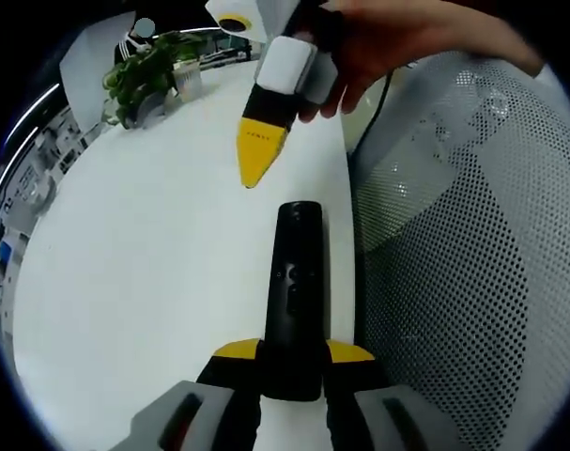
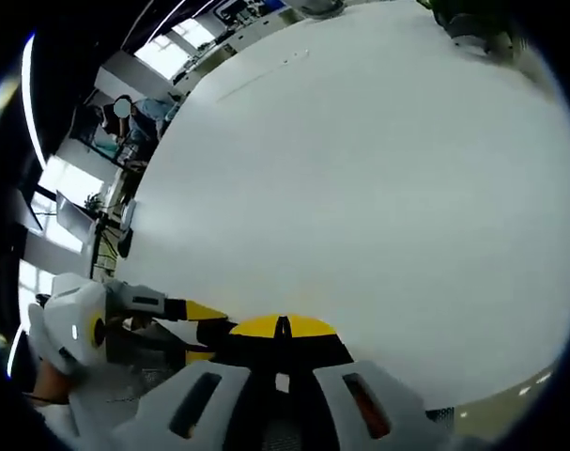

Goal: Press the specified remote control buttons in sequence, fully releasing each button before pressing the next.

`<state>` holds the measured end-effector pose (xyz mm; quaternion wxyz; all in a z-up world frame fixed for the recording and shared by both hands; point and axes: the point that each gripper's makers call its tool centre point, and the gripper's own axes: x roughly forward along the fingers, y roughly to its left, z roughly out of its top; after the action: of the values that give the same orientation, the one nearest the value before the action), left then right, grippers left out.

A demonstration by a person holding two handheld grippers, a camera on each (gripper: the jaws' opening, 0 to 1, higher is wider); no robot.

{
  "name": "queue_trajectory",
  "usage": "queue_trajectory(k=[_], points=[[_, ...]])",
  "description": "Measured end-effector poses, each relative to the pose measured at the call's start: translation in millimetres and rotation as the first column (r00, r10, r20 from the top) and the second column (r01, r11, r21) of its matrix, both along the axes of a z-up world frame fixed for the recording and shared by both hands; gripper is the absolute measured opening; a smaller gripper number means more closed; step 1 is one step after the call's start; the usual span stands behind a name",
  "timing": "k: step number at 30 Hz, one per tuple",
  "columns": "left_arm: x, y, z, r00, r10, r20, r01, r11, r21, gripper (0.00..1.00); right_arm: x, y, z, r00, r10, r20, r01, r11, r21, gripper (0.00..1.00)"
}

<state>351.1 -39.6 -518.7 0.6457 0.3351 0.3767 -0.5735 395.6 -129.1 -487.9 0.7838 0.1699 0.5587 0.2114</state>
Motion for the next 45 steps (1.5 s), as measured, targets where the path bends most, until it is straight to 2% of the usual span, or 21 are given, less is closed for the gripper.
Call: queue_trajectory(k=[22,31,35,40,45], points=[[-0.1,-1,-0.2,1.000,-0.019,-0.002,0.019,1.000,-0.008,0.24,-4,3,-0.2,1.000,0.024,-0.011,-0.024,1.000,0.005,0.00],[-0.4,-1,0.1,1.000,-0.021,0.000,0.021,1.000,-0.003,0.24,-8,-2,-11.4,0.996,0.088,-0.024,-0.089,0.992,-0.091,0.00],[-0.5,-1,0.2,1.000,-0.020,-0.001,0.020,1.000,-0.001,0.24,-17,-1,-17.7,0.990,0.127,-0.061,-0.133,0.985,-0.113,0.00],[-0.7,0,0.3,1.000,-0.020,-0.002,0.020,1.000,0.000,0.24,-30,-3,-25.3,0.976,0.167,-0.138,-0.187,0.971,-0.152,0.00],[-0.8,0,0.3,1.000,-0.021,-0.001,0.021,1.000,0.000,0.25,-30,-6,-25.6,0.978,0.136,-0.159,-0.157,0.978,-0.134,0.00]])
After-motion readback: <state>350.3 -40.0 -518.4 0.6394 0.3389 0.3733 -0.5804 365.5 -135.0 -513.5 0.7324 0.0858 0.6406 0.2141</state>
